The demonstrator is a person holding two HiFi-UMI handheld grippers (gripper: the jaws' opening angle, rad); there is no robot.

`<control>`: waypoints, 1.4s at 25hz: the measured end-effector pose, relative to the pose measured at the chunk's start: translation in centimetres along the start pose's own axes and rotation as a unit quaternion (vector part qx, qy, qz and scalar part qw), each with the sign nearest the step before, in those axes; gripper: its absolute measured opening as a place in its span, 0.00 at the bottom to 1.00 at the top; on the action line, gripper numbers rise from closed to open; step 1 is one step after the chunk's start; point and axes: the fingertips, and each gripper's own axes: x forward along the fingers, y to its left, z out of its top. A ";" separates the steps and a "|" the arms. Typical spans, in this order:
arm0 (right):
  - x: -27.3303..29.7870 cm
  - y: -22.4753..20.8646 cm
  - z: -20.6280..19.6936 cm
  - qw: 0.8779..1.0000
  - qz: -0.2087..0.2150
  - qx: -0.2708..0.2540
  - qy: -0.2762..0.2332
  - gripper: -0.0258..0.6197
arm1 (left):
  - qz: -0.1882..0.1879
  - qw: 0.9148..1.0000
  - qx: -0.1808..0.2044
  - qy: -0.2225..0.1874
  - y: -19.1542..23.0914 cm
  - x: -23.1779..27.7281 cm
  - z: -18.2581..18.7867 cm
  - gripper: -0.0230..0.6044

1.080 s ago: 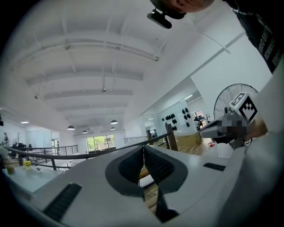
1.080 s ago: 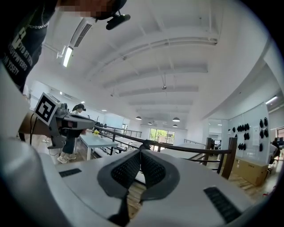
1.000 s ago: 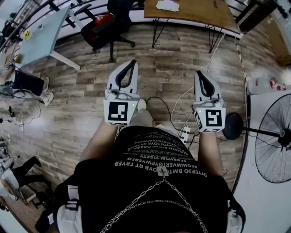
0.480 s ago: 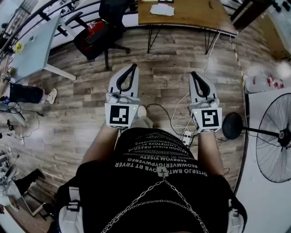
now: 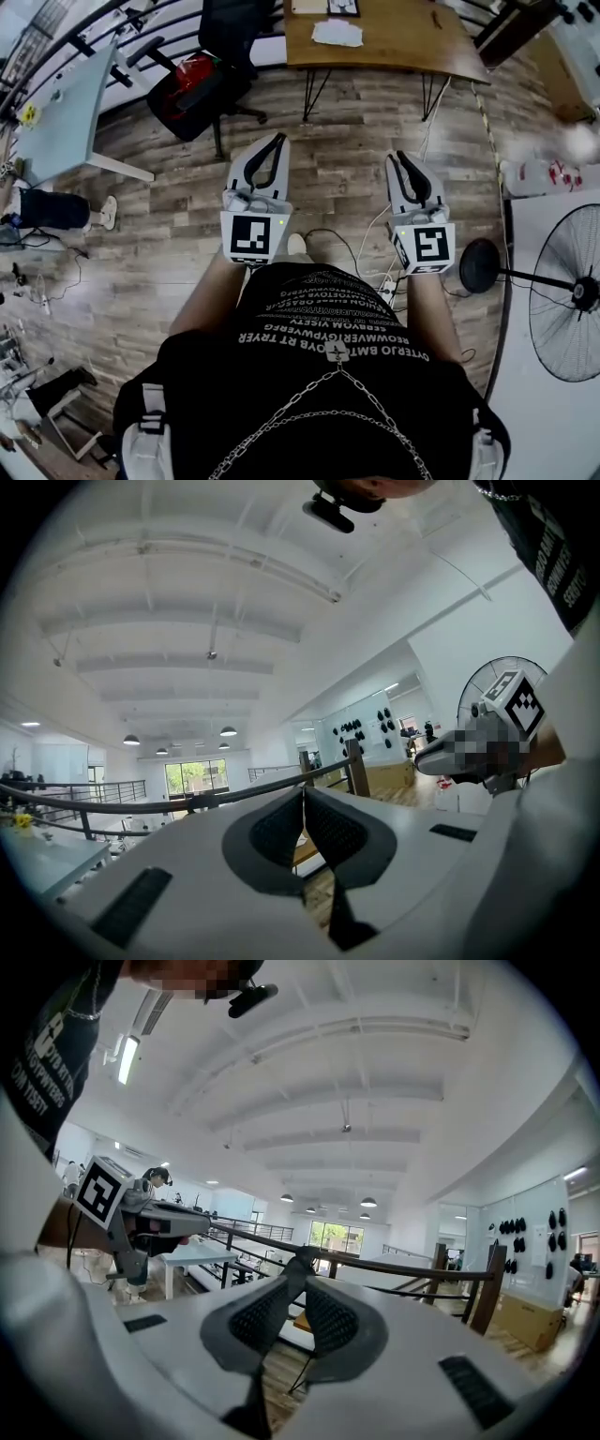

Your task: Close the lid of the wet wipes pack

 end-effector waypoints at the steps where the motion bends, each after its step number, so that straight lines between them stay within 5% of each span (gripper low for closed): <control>1: 0.6 0.1 0.1 1.000 0.000 0.000 0.002 0.14 | -0.001 1.000 -0.002 0.000 0.5 0.3 -0.2 0.08; 22: 6.7 2.2 0.4 0.998 -0.028 0.000 0.050 0.18 | -0.043 0.998 -0.037 -0.005 6.5 4.1 -2.8 0.08; 35: 8.4 1.4 1.1 0.999 -0.015 0.015 0.037 0.18 | -0.028 0.999 -0.036 -0.002 8.1 4.7 -2.8 0.08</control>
